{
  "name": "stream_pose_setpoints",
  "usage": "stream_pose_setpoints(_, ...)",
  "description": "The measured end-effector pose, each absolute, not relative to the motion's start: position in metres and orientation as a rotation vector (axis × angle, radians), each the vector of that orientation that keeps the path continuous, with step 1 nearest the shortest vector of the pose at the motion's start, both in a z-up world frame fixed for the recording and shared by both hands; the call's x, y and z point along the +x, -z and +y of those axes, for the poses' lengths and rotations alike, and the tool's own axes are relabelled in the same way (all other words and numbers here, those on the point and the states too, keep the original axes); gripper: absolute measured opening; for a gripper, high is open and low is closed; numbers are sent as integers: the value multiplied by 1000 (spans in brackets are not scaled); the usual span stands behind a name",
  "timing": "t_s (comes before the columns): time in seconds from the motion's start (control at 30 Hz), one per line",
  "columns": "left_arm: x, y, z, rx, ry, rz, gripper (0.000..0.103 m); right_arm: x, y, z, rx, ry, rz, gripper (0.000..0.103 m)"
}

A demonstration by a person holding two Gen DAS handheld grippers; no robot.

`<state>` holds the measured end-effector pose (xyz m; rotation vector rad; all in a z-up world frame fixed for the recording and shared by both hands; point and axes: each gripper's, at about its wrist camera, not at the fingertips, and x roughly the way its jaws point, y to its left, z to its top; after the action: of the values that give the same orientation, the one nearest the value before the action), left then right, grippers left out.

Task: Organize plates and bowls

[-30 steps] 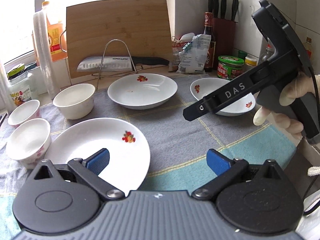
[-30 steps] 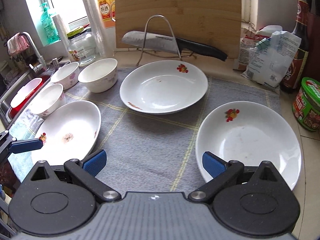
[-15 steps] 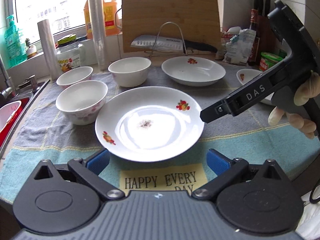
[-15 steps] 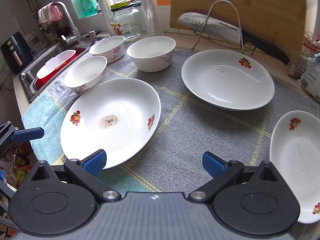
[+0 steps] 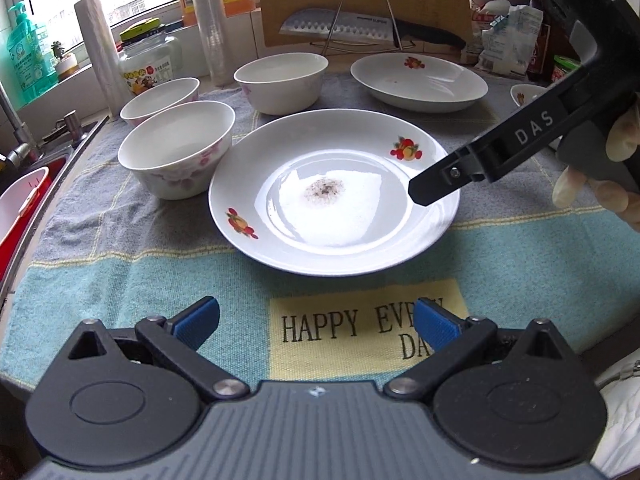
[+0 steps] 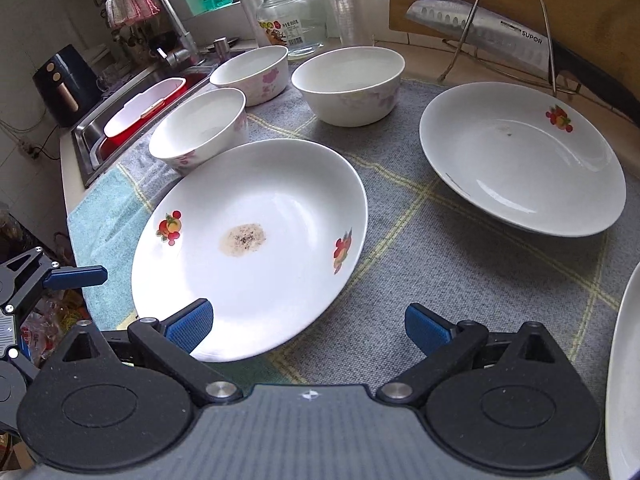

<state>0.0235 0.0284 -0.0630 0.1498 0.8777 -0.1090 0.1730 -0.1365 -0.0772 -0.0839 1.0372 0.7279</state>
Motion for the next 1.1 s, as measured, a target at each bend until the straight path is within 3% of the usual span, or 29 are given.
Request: stream_pose_setpoints(1.1,60,83,85,255,556,796,102,183,86,-59,-249,-528,1150,103)
